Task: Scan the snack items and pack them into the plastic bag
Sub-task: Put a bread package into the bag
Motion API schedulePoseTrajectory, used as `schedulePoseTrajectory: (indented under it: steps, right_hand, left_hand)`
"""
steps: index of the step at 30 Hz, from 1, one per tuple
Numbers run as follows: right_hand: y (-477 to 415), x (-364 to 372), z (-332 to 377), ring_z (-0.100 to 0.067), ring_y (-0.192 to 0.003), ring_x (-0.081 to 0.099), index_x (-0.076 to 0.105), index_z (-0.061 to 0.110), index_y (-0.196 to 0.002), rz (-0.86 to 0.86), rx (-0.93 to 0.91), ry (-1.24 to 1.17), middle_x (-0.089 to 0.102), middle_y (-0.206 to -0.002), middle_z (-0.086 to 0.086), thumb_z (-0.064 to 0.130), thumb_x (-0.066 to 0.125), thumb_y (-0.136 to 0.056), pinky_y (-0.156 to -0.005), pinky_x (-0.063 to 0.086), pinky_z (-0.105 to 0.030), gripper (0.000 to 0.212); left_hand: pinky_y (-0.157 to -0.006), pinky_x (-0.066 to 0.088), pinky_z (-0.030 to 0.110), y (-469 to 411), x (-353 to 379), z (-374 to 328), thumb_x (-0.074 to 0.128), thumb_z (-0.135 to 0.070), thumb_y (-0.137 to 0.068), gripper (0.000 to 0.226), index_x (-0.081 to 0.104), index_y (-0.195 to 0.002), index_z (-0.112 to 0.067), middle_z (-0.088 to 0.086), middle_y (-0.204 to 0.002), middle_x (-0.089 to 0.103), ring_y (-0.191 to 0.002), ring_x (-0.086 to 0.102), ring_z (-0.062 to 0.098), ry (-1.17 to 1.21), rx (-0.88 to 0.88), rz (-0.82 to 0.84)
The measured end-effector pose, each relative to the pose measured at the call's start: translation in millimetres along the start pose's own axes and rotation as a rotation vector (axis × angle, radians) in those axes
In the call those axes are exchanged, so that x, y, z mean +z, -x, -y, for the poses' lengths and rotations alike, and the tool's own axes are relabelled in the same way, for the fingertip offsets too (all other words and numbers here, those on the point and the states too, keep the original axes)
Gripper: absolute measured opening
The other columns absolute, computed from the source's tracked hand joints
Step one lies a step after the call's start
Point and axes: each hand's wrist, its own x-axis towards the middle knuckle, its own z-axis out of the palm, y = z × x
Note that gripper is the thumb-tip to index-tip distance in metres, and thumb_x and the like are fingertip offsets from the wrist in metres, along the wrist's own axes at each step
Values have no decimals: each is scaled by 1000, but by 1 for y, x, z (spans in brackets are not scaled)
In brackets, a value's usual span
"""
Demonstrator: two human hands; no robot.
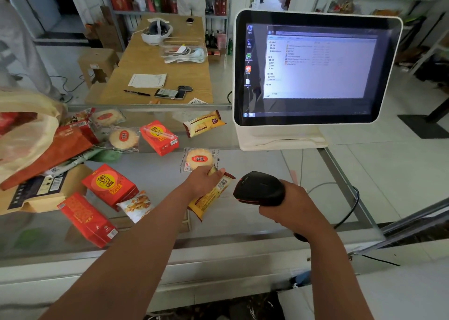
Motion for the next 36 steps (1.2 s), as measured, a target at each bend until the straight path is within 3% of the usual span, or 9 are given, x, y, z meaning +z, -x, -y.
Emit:
schedulePoseTrajectory:
  steps: [6, 12, 22, 28, 36]
  right_hand:
    - [1, 0, -1, -6, -76, 60, 55, 30, -94, -2, 3, -11, 60, -76, 13, 13, 74, -75, -62, 48, -14, 32]
    - [4, 0, -2, -6, -76, 61, 54, 33, -92, -10, 6, -32, 61, -76, 13, 12, 74, -75, -60, 47, -13, 33]
    - [5, 0, -1, -7, -76, 61, 55, 32, -90, -10, 1, -28, 61, -75, 12, 12, 74, -74, -62, 49, -16, 32]
    - [6, -1, 0, -6, -75, 60, 52, 37, -84, -8, -2, -38, 60, -76, 13, 11, 74, -75, -60, 46, -14, 35]
    - [6, -1, -2, -7, -76, 60, 56, 29, -95, -12, 7, -59, 61, -77, 12, 11, 74, -75, -60, 46, -15, 33]
  left_hand:
    - [-88, 50, 36, 1, -1, 0, 40, -59, -95, 43, 54, -108, -20, 5, -108, 61, -94, 61, 21, -39, -25, 4]
    - [-80, 40, 30, 6, 0, -6, 38, -54, -97, 49, 49, -125, -16, 2, -111, 54, -92, 53, 16, -72, -27, -2]
    - [-83, 49, 33, 3, -1, -2, 41, -56, -96, 47, 53, -124, -20, 5, -120, 60, -101, 59, 22, 5, -30, 24]
    - [-81, 44, 34, 2, -2, -1, 41, -57, -95, 53, 48, -133, -21, 5, -126, 56, -103, 55, 21, -28, -36, 42]
    - [-81, 39, 32, 3, -2, -5, 38, -57, -96, 60, 40, -140, -17, 6, -131, 51, -99, 50, 18, -109, -33, 48]
